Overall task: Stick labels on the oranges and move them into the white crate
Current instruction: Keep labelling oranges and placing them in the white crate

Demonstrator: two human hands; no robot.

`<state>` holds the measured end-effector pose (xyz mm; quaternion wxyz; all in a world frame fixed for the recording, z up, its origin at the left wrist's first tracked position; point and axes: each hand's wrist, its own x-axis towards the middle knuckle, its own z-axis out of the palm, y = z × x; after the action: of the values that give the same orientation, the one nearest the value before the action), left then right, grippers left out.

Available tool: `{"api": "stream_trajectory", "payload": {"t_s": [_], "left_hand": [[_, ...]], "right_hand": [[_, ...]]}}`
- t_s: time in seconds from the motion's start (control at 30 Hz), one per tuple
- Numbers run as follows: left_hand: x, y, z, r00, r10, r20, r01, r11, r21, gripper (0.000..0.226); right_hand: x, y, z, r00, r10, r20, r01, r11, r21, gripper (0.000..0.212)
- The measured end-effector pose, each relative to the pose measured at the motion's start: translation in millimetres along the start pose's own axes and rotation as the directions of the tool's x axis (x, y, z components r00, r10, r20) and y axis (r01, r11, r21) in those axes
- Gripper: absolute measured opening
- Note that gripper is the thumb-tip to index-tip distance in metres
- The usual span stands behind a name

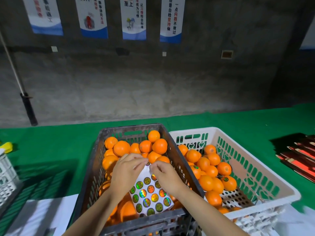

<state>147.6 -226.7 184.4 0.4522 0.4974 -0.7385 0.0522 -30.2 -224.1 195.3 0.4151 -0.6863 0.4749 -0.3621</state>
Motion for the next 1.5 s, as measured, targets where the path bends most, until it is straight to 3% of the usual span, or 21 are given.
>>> {"api": "stream_trajectory", "payload": {"t_s": [0.1,0.17,0.23,0.3,0.37,0.4,0.47,0.63,0.7,0.77,0.97,1.13,1.3,1.5], "left_hand": [[1,5,-2,0.999,-0.001,-0.050,-0.001,1.000,-0.028,0.018],[2,5,-4,0.995,-0.045,-0.089,0.040,0.998,-0.057,0.013],[4,7,-6,0.981,-0.179,-0.076,0.170,0.979,-0.111,0.010],[6,8,-9,0.924,-0.374,0.072,0.381,0.900,-0.213,0.016],[10,2,-12,0.780,-0.481,0.401,0.606,0.740,-0.292,0.017],[11,-2,-14,0.692,-0.457,0.559,0.667,0.701,-0.252,0.014],[12,-8,-20,0.539,-0.363,0.760,0.686,0.713,-0.146,0.008],[10,-15,-34,0.187,-0.309,0.932,0.669,0.735,0.110,0.019],[9,-17,-37,0.092,-0.357,0.930,0.626,0.746,0.225,0.029],[7,-19,-40,0.041,-0.390,0.920,0.587,0.754,0.294,0.031],[6,-29,-48,0.022,-0.377,0.926,0.555,0.775,0.302,0.025],[2,-34,-46,0.092,-0.323,0.942,0.517,0.824,0.231,0.029],[1,-38,-42,0.068,-0.347,0.935,0.449,0.848,0.282,0.031],[-1,-33,-47,0.118,-0.499,0.858,0.400,0.815,0.419,0.071]], "right_hand": [[3,1,-4,0.981,0.181,0.077,-0.194,0.955,0.225,0.020],[3,1,-6,0.980,0.197,0.043,-0.201,0.941,0.273,0.025],[2,1,-9,0.977,0.154,-0.147,-0.127,0.975,0.180,0.033],[1,2,-12,0.925,0.099,-0.366,-0.088,0.995,0.048,0.031],[3,5,-14,0.865,0.049,-0.499,-0.064,0.998,-0.013,0.029],[3,6,-15,0.846,0.035,-0.532,-0.058,0.998,-0.027,0.028],[4,6,-15,0.830,0.011,-0.557,-0.057,0.996,-0.064,0.027],[4,9,-13,0.861,-0.018,-0.509,-0.072,0.985,-0.157,0.026],[4,10,-13,0.874,-0.028,-0.485,-0.069,0.981,-0.183,0.026],[3,11,-13,0.880,-0.038,-0.474,-0.069,0.976,-0.207,0.027],[5,12,-12,0.896,-0.033,-0.443,-0.079,0.970,-0.232,0.027],[6,15,-10,0.923,-0.053,-0.382,-0.071,0.951,-0.301,0.028],[6,16,-9,0.932,-0.047,-0.360,-0.080,0.941,-0.328,0.029],[5,15,-7,0.950,-0.047,-0.309,-0.065,0.937,-0.342,0.026]]}}
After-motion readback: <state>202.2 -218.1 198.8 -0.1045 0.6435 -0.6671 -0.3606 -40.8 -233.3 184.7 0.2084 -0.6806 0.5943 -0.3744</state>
